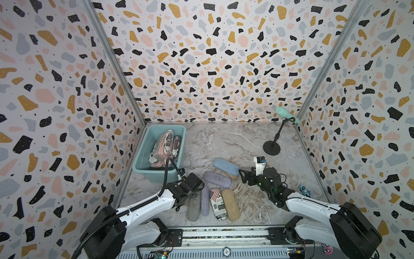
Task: Put the glasses cases into the storage boxes
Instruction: Pick up the glasses case at the center of the board.
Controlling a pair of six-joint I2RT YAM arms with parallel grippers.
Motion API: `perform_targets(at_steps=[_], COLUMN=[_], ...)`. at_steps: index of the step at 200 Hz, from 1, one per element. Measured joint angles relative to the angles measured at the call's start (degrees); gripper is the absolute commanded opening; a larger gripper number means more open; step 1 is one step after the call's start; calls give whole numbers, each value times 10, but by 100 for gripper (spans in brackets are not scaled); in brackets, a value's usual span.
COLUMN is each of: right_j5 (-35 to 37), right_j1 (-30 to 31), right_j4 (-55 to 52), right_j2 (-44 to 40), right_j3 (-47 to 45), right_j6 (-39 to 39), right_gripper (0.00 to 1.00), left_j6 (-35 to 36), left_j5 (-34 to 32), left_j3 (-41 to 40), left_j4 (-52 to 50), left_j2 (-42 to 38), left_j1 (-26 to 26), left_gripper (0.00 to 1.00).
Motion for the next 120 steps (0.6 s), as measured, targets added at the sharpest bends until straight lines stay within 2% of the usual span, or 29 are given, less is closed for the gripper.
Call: perform_targets(at_steps=[45,83,120], right_j5=[-1,-1,-1], right_j1=[0,0,0], right_j4=[0,0,0], right_j2=[-1,-1,-4], right_j3=[0,0,0], right_j6=[0,0,0], right_gripper=[92,92,92], left_j6=[-3,3,16], left_j5=[-18,-20,-18], left_j3=[0,0,0], left_j4=[15,30,52], left_j2=[3,39,59], left_j1=[0,0,0], left_gripper=[79,81,75])
